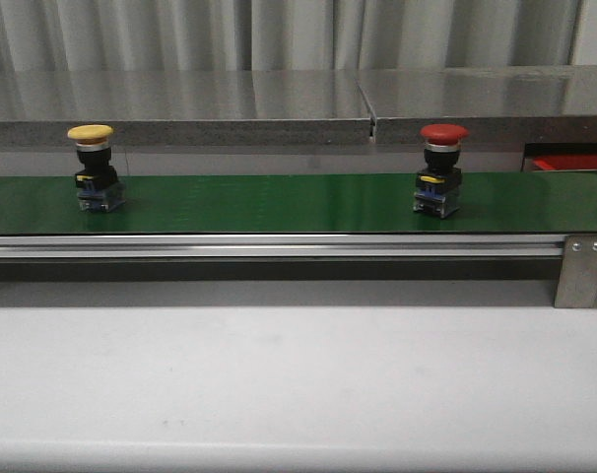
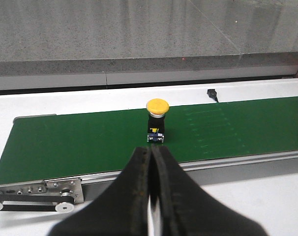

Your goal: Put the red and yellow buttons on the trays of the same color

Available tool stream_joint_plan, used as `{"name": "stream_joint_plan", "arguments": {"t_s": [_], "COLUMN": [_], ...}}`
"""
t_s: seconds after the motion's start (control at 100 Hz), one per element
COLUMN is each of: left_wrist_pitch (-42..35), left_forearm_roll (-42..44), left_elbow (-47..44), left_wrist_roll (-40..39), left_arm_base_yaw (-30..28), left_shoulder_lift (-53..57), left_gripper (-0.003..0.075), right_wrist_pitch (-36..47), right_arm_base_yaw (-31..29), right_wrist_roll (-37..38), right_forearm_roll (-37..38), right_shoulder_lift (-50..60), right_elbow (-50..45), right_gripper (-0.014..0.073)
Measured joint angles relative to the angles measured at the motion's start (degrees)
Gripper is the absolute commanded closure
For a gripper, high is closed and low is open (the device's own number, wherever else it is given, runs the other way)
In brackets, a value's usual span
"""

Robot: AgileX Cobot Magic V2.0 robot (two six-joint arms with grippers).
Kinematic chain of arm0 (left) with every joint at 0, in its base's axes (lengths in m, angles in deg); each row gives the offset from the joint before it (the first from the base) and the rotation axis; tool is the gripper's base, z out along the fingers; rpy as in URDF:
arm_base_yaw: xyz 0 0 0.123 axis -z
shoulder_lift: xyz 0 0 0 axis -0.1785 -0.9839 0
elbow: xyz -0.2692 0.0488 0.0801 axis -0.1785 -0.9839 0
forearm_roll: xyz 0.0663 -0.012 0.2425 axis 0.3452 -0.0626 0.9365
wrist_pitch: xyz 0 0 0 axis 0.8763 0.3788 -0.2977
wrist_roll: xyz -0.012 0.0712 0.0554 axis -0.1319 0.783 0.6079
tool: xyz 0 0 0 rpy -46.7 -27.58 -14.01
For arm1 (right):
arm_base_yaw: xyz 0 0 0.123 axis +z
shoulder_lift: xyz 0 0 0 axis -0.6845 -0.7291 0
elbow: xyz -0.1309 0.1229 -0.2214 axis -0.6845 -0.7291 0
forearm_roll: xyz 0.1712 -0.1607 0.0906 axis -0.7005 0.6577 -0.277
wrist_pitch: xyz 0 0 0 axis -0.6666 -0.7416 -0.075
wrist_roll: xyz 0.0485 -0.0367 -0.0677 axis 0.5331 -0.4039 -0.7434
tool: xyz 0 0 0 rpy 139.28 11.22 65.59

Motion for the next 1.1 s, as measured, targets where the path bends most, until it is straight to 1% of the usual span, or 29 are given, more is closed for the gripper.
{"name": "stream_joint_plan", "arguments": {"t_s": [0.23,0.57,0.81,1.1], "left_wrist_pitch": [0.0,0.03,0.03,0.13], "left_forearm_roll": [0.0,0.0,0.0,0.0], "left_elbow": [0.0,0.0,0.0,0.0], "left_wrist_roll": [0.0,0.0,0.0,0.0], "left_arm_base_yaw": [0.0,0.0,0.0,0.0], "left_shoulder_lift": [0.0,0.0,0.0,0.0], "left_gripper": [0.0741,0.0741,0.0741,0.0741], "right_wrist_pitch": [-5.57,-11.6,-11.21,-5.28], "right_arm_base_yaw": [0.13,0.13,0.13,0.13], "right_wrist_roll": [-0.4,-5.61,-8.62,-10.08], "right_forearm_roll": [0.0,-4.49,-7.93,-8.52], "right_shoulder_lift": [-8.09,-20.82,-26.76,-30.74], "right_elbow": [7.7,19.57,22.37,22.48], "right_gripper": [0.0012,0.0012,0.0012,0.0012]}}
